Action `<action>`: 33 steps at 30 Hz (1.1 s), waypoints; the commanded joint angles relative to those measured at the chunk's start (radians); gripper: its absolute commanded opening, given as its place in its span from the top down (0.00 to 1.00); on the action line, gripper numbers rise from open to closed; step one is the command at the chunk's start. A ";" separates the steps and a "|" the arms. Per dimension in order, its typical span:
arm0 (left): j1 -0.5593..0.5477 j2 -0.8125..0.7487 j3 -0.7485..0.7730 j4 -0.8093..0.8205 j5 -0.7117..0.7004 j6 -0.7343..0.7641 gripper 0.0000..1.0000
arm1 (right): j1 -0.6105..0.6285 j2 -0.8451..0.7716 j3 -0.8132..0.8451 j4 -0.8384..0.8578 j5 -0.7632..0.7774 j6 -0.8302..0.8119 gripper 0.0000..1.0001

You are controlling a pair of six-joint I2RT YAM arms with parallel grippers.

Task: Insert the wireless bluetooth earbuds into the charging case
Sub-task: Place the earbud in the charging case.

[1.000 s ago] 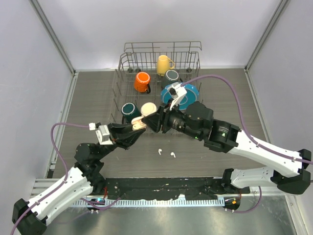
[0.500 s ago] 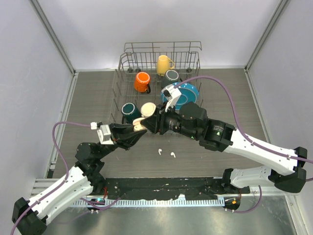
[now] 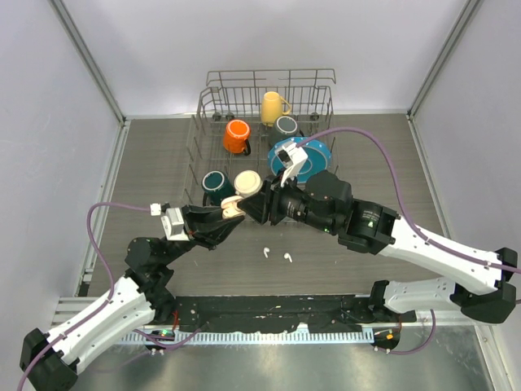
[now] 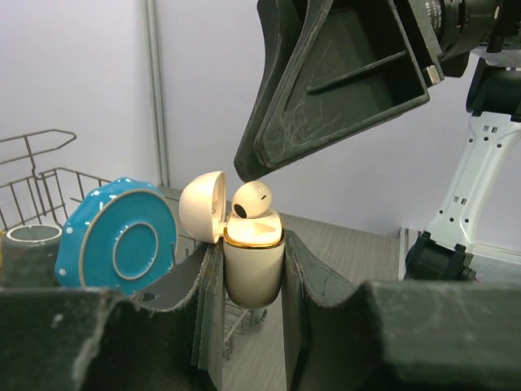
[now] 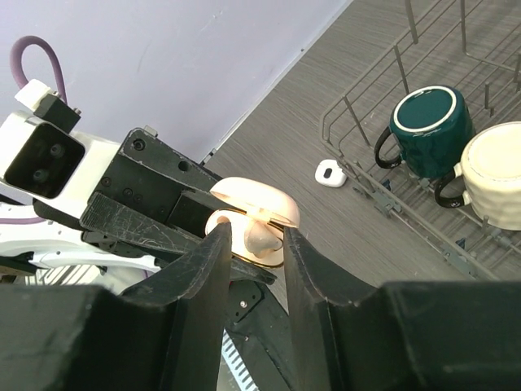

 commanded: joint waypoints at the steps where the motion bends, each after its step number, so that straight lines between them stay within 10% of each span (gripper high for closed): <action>1: 0.001 -0.010 0.014 0.060 -0.007 0.001 1.00 | 0.002 -0.033 0.015 0.016 0.007 -0.019 0.63; 33: 0.000 0.013 0.015 0.100 0.003 -0.014 1.00 | 0.004 0.012 0.021 -0.093 0.005 -0.124 0.80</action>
